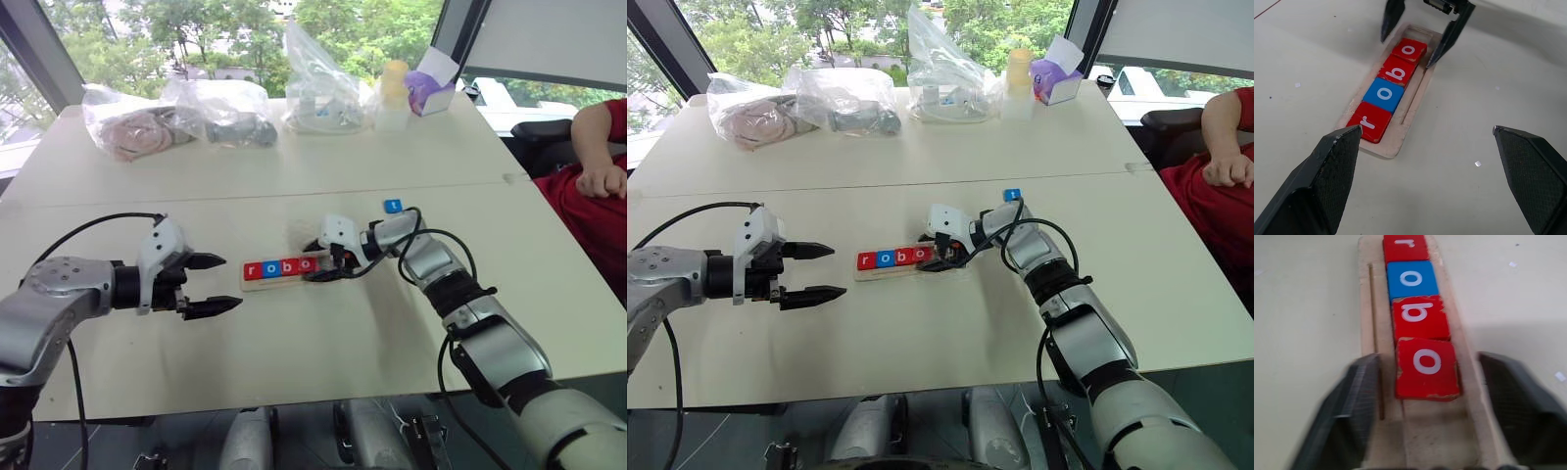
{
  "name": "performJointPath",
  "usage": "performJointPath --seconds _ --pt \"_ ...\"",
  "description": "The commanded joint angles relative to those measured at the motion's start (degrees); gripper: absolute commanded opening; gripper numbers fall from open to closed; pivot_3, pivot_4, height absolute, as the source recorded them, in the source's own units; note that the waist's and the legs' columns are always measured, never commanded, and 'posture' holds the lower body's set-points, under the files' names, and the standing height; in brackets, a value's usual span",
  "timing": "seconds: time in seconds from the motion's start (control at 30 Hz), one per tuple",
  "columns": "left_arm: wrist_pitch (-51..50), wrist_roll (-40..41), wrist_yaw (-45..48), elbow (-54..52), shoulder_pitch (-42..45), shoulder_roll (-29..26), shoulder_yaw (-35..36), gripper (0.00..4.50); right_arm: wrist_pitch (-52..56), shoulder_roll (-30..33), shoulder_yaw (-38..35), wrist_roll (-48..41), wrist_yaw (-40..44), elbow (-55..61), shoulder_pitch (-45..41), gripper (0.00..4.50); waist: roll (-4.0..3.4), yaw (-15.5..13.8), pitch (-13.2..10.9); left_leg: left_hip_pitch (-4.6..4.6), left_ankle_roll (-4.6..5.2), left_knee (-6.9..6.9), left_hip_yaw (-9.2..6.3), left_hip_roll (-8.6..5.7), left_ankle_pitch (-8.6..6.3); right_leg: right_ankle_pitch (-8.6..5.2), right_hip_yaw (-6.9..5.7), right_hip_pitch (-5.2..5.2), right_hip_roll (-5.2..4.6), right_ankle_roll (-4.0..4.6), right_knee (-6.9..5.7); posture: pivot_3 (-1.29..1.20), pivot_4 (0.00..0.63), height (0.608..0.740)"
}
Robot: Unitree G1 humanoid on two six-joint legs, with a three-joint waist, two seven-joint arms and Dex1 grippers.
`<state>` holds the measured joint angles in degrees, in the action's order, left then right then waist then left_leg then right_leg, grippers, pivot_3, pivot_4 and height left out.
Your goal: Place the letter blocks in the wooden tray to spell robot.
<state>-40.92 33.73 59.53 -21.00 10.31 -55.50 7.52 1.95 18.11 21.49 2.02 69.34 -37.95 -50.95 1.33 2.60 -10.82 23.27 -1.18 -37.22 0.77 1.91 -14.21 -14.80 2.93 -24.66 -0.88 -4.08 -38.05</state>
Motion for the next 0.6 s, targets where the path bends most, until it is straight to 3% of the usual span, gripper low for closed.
performJointPath --seconds 0.03,0.33,0.6 --pt "0.75 -0.21 -0.29 -1.27 0.52 0.00 0.22 4.50 -0.58 0.09 -1.56 -0.15 -0.70 1.02 -1.35 4.39 0.00 0.00 0.00 0.00 0.00 0.00 0.00 0.00 0.00 0.00 0.00 0.00 0.00 0.00 0.00 0.00 0.150 0.740" --pt "0.74 -0.13 -0.84 -1.53 0.33 0.39 0.06 4.50 1.87 3.48 -4.29 -1.36 -3.02 8.20 1.55 4.39 0.00 -0.05 0.00 0.01 0.00 0.00 0.00 0.00 0.00 0.00 0.00 0.00 -0.02 0.00 0.01 0.00 0.150 0.740" --pt "1.12 -0.67 -0.38 -0.09 2.55 0.82 -1.58 4.50 2.62 2.71 -3.46 -0.65 -3.52 9.65 3.22 4.39 0.00 0.06 0.00 0.00 0.00 0.00 0.01 -0.01 0.00 0.00 0.01 0.00 0.02 0.00 0.00 0.00 0.150 0.740"
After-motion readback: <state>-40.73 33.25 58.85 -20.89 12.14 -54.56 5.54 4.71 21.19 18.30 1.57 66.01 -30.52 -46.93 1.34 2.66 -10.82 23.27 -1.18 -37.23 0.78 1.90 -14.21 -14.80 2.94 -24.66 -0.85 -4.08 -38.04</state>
